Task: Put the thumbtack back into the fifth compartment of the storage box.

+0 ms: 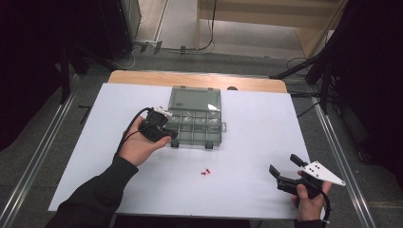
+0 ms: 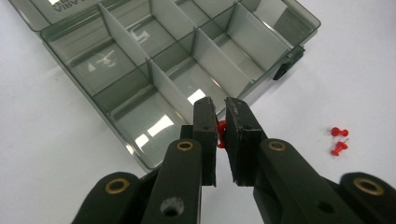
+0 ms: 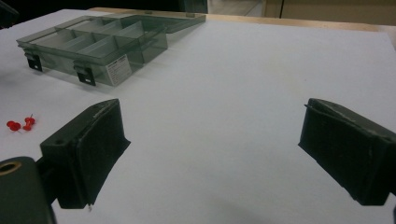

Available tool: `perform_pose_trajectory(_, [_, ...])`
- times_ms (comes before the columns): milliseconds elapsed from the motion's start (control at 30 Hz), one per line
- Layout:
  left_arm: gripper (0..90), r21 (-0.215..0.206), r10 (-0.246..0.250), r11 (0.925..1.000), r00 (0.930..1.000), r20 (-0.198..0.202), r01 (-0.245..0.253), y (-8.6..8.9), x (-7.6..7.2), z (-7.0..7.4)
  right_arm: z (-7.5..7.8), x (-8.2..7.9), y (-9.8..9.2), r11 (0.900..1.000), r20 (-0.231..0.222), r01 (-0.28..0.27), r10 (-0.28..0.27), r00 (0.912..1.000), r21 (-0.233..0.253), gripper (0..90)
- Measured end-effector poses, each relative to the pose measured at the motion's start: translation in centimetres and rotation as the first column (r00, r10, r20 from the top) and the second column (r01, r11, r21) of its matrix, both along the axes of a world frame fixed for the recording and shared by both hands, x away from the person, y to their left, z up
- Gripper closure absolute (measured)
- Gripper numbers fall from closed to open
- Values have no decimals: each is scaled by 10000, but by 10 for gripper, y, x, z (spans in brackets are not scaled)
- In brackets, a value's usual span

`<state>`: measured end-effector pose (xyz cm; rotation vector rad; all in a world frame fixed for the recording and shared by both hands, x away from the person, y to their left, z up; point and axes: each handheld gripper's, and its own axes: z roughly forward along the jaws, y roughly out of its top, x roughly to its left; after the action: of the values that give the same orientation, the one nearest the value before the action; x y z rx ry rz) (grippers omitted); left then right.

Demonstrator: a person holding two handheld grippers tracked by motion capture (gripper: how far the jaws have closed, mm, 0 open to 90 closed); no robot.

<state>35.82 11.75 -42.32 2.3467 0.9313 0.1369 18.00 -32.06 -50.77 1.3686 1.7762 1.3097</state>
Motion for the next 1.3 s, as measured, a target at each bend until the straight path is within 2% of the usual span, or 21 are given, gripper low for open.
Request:
perform_pose_trajectory(400, [828,14,253,9997,9996,99,-253,4,11,-1,0,0,0,10000,17,11,-11,10000,-10,72])
perform_pose_trajectory(533, [827,212,223,9995,9998,6,-223,4,14,-3,0,0,0,10000,-16,22,-22,10000,-9,73])
perform_pose_trajectory(633, [826,208,330,9992,9995,-9,-330,3,16,-5,0,0,0,10000,-14,13,-13,10000,-6,73])
perform_pose_trajectory(1000, [821,405,446,9982,9990,100,-450,2,25,-9,0,0,0,10000,-14,17,-17,10000,-3,74])
perform_pose_trajectory(1133, [819,484,347,9982,9993,105,-352,1,27,-10,0,0,0,10000,22,19,-18,10000,-8,74])
perform_pose_trajectory(1167, [788,467,390,9981,9992,119,-395,1,27,-10,0,0,0,10000,26,19,-19,10000,-11,75])
perform_pose_trajectory(1300, [785,545,415,9976,9990,144,-423,0,28,-10,0,0,-1,10000,49,29,-29,10000,-30,75])
